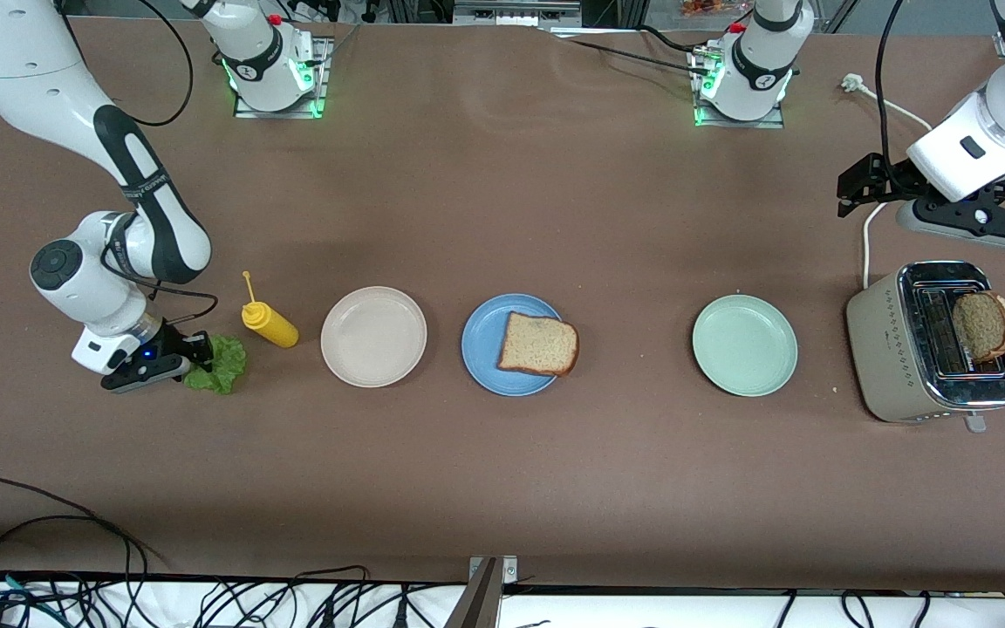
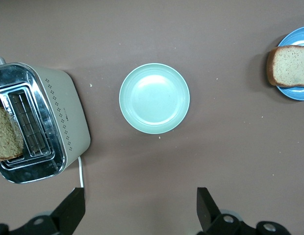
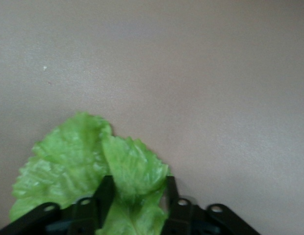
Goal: Make sandwich in blue plate with both arms
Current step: 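Grasp the green lettuce leaf with the right gripper and lift it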
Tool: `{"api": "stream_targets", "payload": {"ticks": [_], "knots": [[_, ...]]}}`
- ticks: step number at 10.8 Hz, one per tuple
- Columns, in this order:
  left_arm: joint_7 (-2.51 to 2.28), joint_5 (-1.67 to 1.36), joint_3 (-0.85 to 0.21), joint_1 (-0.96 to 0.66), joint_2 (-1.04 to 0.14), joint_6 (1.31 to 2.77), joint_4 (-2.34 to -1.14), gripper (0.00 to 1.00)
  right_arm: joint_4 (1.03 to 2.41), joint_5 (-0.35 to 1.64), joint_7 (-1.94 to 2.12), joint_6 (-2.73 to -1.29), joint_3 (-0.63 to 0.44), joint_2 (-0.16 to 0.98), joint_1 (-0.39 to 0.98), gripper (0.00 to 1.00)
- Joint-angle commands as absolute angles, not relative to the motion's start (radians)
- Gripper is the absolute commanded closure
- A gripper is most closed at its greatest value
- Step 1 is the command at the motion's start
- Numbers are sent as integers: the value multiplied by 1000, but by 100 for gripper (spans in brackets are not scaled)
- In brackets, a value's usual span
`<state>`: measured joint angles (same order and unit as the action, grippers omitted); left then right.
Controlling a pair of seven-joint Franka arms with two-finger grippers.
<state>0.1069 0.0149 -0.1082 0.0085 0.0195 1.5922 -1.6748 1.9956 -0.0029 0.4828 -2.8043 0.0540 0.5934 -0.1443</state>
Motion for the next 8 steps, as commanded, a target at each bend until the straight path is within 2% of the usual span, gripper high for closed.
{"api": "stream_targets", "payload": {"ticks": [1, 4, 8], "knots": [[104, 3, -100, 3, 12, 1586, -1654, 0, 1994, 20, 535, -2778, 78, 580, -164, 100], [104, 6, -98, 5, 12, 1586, -1654, 0, 1880, 70, 534, -2503, 87, 545, -163, 100], [106, 6, -98, 5, 12, 1586, -1654, 0, 1798, 98, 528, -2323, 87, 497, -160, 100]]}}
